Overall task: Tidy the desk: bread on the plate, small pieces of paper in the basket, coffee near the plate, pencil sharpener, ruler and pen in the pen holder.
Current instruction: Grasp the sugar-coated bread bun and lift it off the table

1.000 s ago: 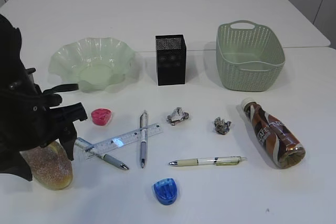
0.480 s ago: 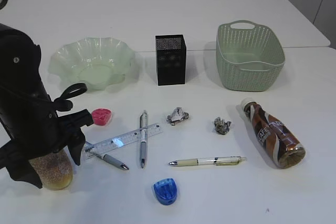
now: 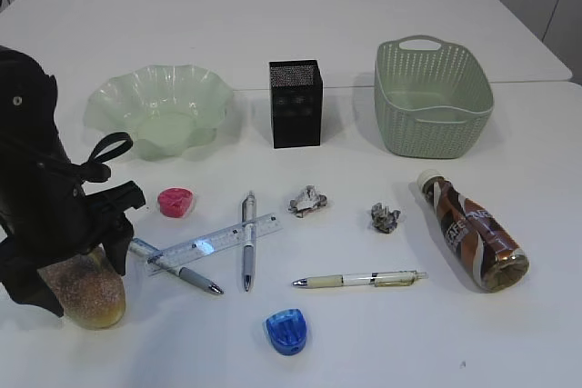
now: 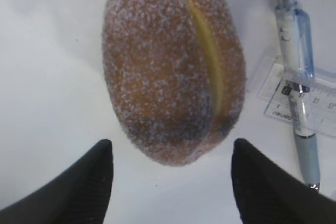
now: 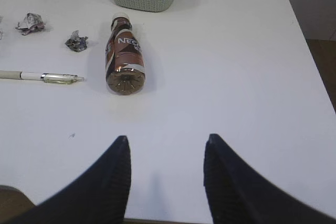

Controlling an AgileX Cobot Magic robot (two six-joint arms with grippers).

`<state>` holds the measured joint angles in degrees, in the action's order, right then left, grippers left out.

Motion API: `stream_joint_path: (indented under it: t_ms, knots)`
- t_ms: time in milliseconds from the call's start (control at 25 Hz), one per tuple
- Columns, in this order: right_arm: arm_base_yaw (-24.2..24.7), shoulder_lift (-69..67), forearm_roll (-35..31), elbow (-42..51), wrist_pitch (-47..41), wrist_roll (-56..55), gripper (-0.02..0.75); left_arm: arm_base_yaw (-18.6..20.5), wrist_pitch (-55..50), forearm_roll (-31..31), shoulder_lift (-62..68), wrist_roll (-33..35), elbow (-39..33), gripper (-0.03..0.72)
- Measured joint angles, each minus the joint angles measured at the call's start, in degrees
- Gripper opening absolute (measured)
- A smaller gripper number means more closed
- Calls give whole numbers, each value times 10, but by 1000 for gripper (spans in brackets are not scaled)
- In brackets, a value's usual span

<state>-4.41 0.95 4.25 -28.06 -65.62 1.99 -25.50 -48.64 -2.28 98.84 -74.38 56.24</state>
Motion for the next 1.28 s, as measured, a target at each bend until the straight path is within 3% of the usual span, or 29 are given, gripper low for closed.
stream_joint_path:
  t_ms: [1280]
  knots:
    - [0, 0, 0, 0, 0, -1, 370, 6, 36, 5, 84, 5, 5, 500]
